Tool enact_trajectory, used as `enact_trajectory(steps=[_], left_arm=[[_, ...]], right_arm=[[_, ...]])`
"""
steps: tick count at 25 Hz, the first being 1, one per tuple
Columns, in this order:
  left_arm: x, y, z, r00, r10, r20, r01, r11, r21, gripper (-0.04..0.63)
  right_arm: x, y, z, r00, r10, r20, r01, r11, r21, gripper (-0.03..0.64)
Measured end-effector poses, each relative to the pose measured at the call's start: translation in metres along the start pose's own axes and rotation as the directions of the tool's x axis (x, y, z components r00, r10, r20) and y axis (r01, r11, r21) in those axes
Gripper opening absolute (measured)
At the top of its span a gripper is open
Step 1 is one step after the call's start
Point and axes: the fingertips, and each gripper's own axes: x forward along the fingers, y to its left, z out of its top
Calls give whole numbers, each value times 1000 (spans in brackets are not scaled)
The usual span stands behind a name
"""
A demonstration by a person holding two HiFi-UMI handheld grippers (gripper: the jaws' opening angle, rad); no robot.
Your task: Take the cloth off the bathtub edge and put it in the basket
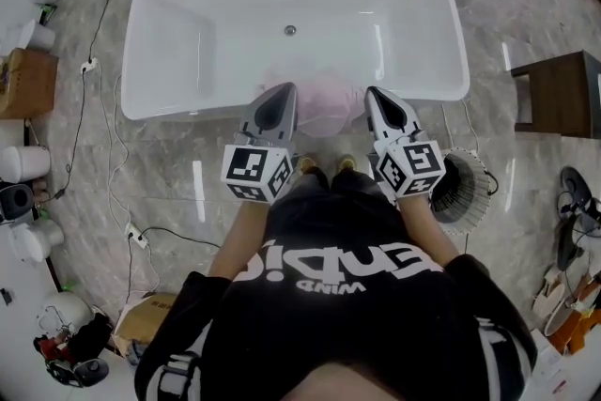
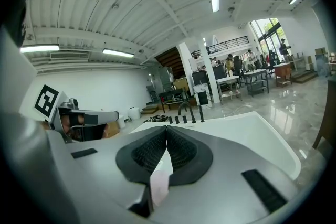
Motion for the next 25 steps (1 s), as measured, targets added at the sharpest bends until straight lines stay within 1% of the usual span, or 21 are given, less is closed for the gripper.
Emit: enact_trajectory(steps=[4,7,12,17,22,25], left_arm=[[19,7,-2,1000,4,-8,-4,1000,-6,12],[33,15,-14,1000,7,-22,-7,1000,-14,12],[54,28,-52,998,-1,-63,-1,999,-33,12],[67,32,-98,996,-21,-84,14,997,-75,12],[80,36,-139,992,-46,-120,34,994,-103,12],[87,33,-151,987,-70,-147,58,995,-85,14]], right_arm=[[14,-17,1,1000,4,-19,-4,1000,1,14],[25,-25,-7,999,12,-37,-12,1000,-5,14],[45,-32,-34,995,34,-90,-34,999,1,14],[55,-36,-70,990,53,-128,-53,999,2,14],[67,-45,-107,988,23,-150,-17,999,40,14],[69,-51,-120,987,5,-161,5,998,59,14]])
